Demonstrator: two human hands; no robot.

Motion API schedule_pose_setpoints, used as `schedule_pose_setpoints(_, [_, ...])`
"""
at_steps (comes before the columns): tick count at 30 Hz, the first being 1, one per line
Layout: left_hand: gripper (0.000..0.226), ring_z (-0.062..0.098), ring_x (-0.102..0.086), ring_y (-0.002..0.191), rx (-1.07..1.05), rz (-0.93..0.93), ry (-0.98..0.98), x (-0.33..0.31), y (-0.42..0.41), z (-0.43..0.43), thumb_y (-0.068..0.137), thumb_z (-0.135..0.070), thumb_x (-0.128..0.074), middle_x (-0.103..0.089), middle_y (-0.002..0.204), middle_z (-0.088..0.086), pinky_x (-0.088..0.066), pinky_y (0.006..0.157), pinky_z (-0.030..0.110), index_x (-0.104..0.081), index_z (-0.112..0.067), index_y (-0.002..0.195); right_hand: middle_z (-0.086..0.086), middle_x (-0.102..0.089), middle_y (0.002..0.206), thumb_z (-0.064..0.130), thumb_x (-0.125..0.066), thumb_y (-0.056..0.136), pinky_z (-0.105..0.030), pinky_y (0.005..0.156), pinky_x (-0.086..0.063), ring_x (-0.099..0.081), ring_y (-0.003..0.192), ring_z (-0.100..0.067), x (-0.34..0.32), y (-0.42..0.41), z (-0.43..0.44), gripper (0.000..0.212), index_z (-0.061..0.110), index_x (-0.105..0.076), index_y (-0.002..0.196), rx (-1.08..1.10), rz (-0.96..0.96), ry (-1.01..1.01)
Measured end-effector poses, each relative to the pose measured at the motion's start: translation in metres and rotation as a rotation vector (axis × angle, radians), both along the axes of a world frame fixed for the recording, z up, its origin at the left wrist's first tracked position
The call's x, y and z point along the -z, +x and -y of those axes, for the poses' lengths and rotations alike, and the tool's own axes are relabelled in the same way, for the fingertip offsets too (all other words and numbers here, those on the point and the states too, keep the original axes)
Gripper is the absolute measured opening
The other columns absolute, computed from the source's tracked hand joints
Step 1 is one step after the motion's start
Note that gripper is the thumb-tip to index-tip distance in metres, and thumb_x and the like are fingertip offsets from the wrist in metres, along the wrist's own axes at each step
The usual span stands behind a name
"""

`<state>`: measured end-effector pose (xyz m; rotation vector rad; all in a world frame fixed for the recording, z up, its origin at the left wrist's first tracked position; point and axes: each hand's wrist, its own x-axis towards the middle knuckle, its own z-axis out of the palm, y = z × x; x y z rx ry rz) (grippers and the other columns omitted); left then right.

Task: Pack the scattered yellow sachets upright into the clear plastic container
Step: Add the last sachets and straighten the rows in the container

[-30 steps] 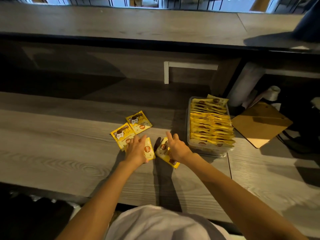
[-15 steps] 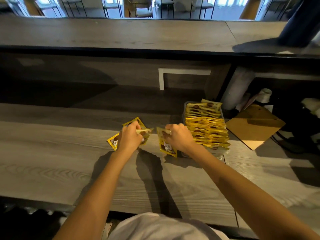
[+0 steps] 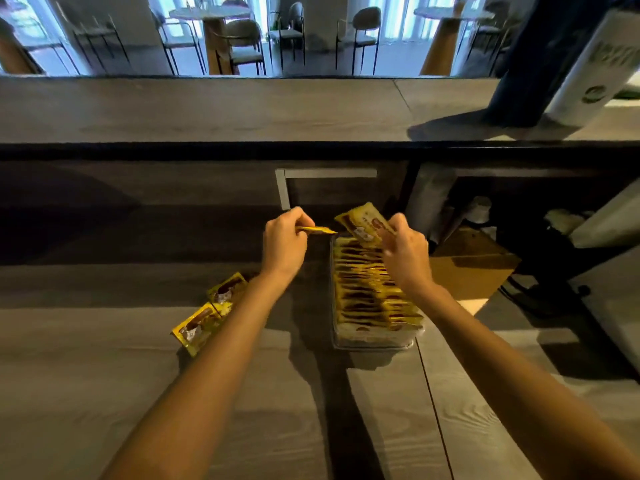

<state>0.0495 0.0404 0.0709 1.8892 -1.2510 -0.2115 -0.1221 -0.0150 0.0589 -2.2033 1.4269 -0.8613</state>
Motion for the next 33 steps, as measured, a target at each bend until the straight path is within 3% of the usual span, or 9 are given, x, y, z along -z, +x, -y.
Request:
schedule_pose_setpoints(3, [0.021, 0.02, -0.06, 0.084, 0.016, -0.055, -0.022, 0.007, -0.014, 0.023, 0.084, 0.008, -0.052, -0.068, 0.089, 0.013, -0.04, 0.069, 0.02, -0.068, -0.004, 0.087, -0.022, -0.066, 0.097, 0.001, -0.055, 0.087, -0.055, 0.071, -0.052, -0.062, 0.087, -0.038, 0.007, -0.015, 0.017, 0.016, 0.002, -0.045, 0.099, 0.085, 0.036, 0.031])
schedule_pose_setpoints(7, [0.019, 0.014, -0.056, 0.086, 0.012, -0.148, -0.003, 0.015, -0.024, 0.048, 0.086, 0.008, -0.051, -0.067, 0.096, 0.013, -0.039, 0.063, 0.011, -0.066, -0.003, 0.09, -0.021, -0.064, 0.101, 0.004, -0.056, 0.089, -0.053, 0.074, -0.053, -0.061, 0.088, -0.035, 0.014, -0.024, 0.038, 0.019, 0.003, -0.043, 0.102, 0.106, 0.048, 0.098])
schedule_pose_setpoints(11, [0.018, 0.021, -0.06, 0.097, -0.007, -0.241, 0.026, 0.023, -0.03, 0.065, 0.088, 0.006, -0.05, -0.065, 0.103, 0.016, -0.044, 0.075, 0.018, -0.064, 0.0, 0.096, -0.025, -0.061, 0.111, 0.002, -0.05, 0.091, -0.046, 0.08, -0.051, -0.06, 0.099, -0.037, 0.017, -0.023, 0.054, 0.023, -0.003, -0.043, 0.112, 0.108, 0.055, 0.151])
schedule_pose_setpoints(16, [0.019, 0.011, -0.054, 0.089, 0.005, -0.296, 0.057, 0.029, -0.032, 0.077, 0.089, 0.005, -0.049, -0.062, 0.106, 0.015, -0.04, 0.06, 0.008, -0.063, -0.003, 0.098, -0.028, -0.059, 0.115, -0.003, -0.043, 0.092, -0.042, 0.079, -0.048, -0.057, 0.105, -0.04, 0.021, -0.017, 0.067, 0.027, -0.007, -0.044, 0.119, 0.175, 0.091, 0.221])
schedule_pose_setpoints(20, [0.017, 0.02, -0.058, 0.101, 0.007, -0.321, 0.064, 0.032, -0.03, 0.084, 0.09, 0.003, -0.05, -0.062, 0.107, 0.014, -0.043, 0.076, 0.021, -0.063, -0.006, 0.097, -0.027, -0.059, 0.113, -0.007, -0.043, 0.091, -0.03, 0.072, -0.041, -0.057, 0.104, -0.038, 0.02, -0.016, 0.071, 0.025, -0.007, -0.046, 0.115, 0.197, 0.145, 0.248])
schedule_pose_setpoints(24, [0.017, 0.02, -0.057, 0.104, 0.014, -0.348, 0.085, 0.034, -0.03, 0.086, 0.09, 0.003, -0.05, -0.062, 0.108, 0.012, -0.041, 0.079, 0.021, -0.062, -0.005, 0.099, -0.029, -0.061, 0.107, -0.006, -0.042, 0.09, -0.034, 0.07, -0.043, -0.058, 0.098, -0.04, 0.026, -0.016, 0.075, 0.02, -0.011, -0.053, 0.106, 0.195, 0.106, 0.293])
schedule_pose_setpoints(28, [0.023, 0.022, -0.058, 0.109, 0.028, -0.369, 0.071, 0.033, -0.03, 0.086, 0.089, 0.007, -0.049, -0.062, 0.112, 0.013, -0.044, 0.082, 0.022, -0.061, -0.005, 0.104, -0.03, -0.061, 0.103, -0.004, -0.042, 0.088, -0.05, 0.077, -0.047, -0.056, 0.094, -0.043, 0.037, -0.02, 0.076, 0.018, -0.013, -0.054, 0.097, 0.223, 0.089, 0.257])
schedule_pose_setpoints(33, [0.029, 0.021, -0.056, 0.112, 0.155, -0.37, 0.112, 0.034, -0.031, 0.084, 0.087, 0.012, -0.045, -0.061, 0.114, 0.012, -0.045, 0.084, 0.022, -0.059, -0.005, 0.106, -0.026, -0.063, 0.1, -0.007, -0.043, 0.087, -0.041, 0.068, -0.046, -0.059, 0.089, -0.04, 0.047, -0.024, 0.068, 0.02, -0.006, -0.052, 0.105, 0.212, 0.114, 0.228])
